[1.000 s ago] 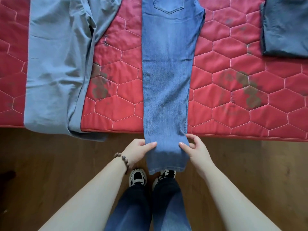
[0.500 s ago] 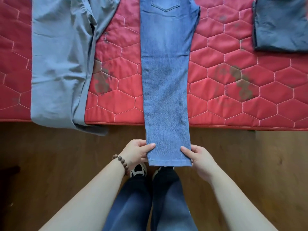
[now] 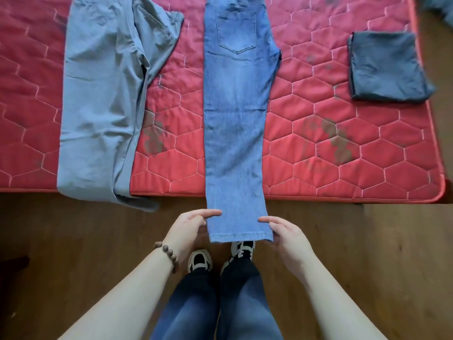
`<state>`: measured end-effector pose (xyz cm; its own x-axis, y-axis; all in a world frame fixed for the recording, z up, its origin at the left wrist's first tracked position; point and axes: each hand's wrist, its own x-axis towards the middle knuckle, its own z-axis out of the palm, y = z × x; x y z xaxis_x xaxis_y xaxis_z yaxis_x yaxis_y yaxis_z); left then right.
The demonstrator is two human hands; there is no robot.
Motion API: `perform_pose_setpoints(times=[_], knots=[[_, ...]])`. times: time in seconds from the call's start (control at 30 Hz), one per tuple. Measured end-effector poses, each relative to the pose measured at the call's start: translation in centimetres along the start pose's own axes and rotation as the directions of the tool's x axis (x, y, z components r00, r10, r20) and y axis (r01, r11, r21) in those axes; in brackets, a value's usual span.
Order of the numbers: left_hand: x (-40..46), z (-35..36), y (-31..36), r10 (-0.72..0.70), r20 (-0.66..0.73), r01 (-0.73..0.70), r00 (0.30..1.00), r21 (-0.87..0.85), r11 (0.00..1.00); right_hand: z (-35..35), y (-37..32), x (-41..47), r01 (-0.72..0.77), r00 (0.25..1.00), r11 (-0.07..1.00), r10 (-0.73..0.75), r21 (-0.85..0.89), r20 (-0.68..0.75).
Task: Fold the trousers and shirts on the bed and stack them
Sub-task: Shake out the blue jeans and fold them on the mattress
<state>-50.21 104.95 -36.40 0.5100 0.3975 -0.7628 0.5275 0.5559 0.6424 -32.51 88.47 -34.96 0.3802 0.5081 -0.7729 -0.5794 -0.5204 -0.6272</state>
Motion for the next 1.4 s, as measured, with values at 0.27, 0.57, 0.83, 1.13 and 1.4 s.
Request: perform_pose_setpoints(times=[0.27, 0.57, 0.83, 1.13, 1.4], knots=[[1.3, -0.8, 11.2, 0.366, 0.004, -0.347, 0.93, 0.327, 0.879, -0.4, -9.9, 1.3, 0.312, 0.949, 0.929, -0.295, -0.197, 0.11], [6.4, -0.3, 23.4, 0.596, -0.036, -0.593, 0.802, 0.063, 0.802, 1.7, -24.3, 6.9, 0.586, 0.81, 0.799, -0.572, -0.133, 0.128], [15.3, -2.5, 31.5, 0.514, -0.191, -0.546, 0.836, -0.2, 0.814, 4.3, -31.0, 15.3, 0.518, 0.851, 0.852, -0.505, -0.078, 0.146], [27.0, -5.6, 41.6, 0.541, -0.147, -0.559, 0.828, -0.145, 0.817, 6.9, -40.8, 25.6, 0.587, 0.809, 0.799, -0.586, -0.134, 0.046], [39.9, -8.1, 44.0, 0.248, -0.184, -0.245, 0.951, 0.038, 0.969, 4.7, -45.7, 40.8, 0.16, 0.977, 0.879, -0.206, -0.45, -0.055]])
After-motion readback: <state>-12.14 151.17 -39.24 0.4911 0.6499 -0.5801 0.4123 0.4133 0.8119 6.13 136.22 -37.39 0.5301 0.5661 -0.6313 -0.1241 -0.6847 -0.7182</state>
